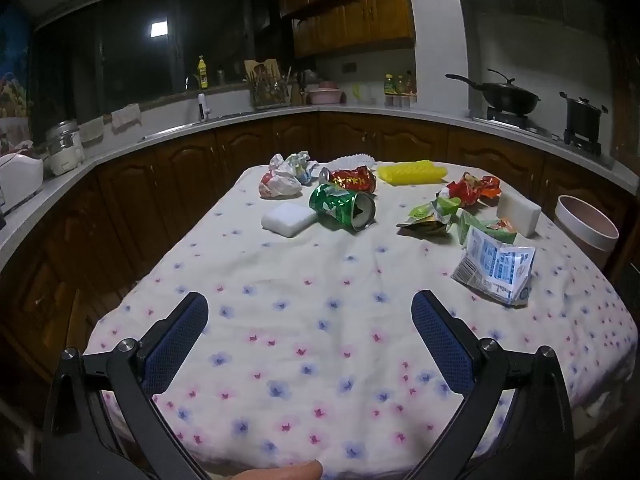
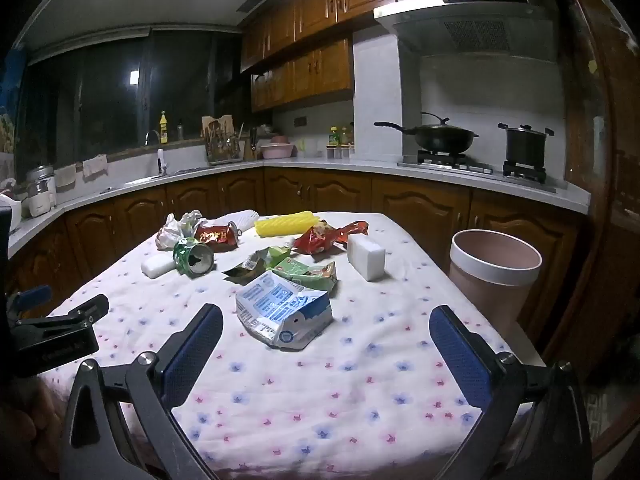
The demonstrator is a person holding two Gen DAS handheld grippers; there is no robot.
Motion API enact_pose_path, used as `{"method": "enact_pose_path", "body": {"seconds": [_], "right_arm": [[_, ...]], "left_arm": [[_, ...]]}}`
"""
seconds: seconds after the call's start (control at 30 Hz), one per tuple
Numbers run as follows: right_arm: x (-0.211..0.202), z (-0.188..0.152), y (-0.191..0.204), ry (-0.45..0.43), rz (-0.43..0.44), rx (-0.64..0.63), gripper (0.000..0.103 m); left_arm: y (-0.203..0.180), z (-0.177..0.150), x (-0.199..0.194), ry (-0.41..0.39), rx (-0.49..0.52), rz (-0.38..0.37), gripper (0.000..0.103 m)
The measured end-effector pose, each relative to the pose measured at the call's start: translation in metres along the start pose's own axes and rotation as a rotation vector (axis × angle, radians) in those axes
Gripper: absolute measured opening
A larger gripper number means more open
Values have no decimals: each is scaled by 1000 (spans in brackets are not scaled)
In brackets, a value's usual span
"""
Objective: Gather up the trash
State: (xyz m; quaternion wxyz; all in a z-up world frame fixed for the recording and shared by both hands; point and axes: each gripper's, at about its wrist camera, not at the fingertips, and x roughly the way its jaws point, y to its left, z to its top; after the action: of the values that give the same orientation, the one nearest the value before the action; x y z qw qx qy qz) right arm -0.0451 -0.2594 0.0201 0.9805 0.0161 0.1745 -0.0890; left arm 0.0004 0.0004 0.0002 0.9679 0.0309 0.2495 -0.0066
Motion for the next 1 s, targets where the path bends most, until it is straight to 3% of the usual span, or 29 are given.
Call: {"method": "enact_pose_path", "body": {"seconds": [1.0], "right_arm": [[-2, 1, 0, -2, 2, 0, 103]], "left_arm": [[-5, 2, -6, -9, 1, -4, 103]]}}
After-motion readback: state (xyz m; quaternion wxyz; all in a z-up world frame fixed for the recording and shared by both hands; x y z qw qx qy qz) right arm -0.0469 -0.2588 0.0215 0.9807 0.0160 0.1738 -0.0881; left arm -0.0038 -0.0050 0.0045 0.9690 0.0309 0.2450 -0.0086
